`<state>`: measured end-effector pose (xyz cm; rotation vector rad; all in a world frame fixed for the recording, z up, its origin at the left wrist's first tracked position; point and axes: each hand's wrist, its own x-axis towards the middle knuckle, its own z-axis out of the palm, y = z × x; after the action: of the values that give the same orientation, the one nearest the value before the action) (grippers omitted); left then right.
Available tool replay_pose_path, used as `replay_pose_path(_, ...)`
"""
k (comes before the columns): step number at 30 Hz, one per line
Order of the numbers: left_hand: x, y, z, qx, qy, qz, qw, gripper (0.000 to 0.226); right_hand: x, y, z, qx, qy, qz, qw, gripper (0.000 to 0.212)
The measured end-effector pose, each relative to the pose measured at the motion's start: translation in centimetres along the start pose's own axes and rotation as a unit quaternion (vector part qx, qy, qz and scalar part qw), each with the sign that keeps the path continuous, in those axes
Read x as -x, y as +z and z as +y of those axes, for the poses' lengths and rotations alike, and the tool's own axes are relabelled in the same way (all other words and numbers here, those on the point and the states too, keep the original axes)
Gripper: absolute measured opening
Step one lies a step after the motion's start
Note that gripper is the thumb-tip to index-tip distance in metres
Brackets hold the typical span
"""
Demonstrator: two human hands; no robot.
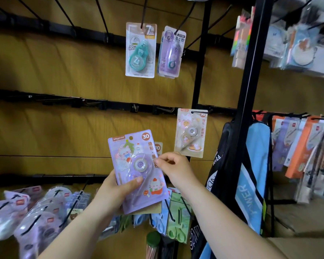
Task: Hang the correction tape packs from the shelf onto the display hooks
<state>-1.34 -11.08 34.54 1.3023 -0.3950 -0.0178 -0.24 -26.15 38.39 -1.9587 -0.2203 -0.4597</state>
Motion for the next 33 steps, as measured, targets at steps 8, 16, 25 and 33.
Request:
replay_pose_path(8,-0.2,0.5,-0.3,-0.032,-0.007,-0.004,0.999,0.053,0.4,-1.3,-0.2,-0.05,0.022,0.147,0.988,0.032)
replay_pose_path(16,0.1,0.4,-0.4,-0.069,-0.032,0.028,0.997,0.035,0.9,-5.6,-1.0,-0.072,-0.022,0.296,0.952,0.009)
replay_pose_path(25,0.2,0.5,-0.2,-0.073,-0.046,0.025,0.996,0.032,-0.6,-10.3,-0.4,-0.051,0.028,0.353,0.934,0.021)
replay_pose_path(33,0.3,0.6,-0.2,-0.072,-0.048,0.015,0.996,0.034,-1.1,-9.9,0.1,-0.075,0.048,0.348,0.933,0.022)
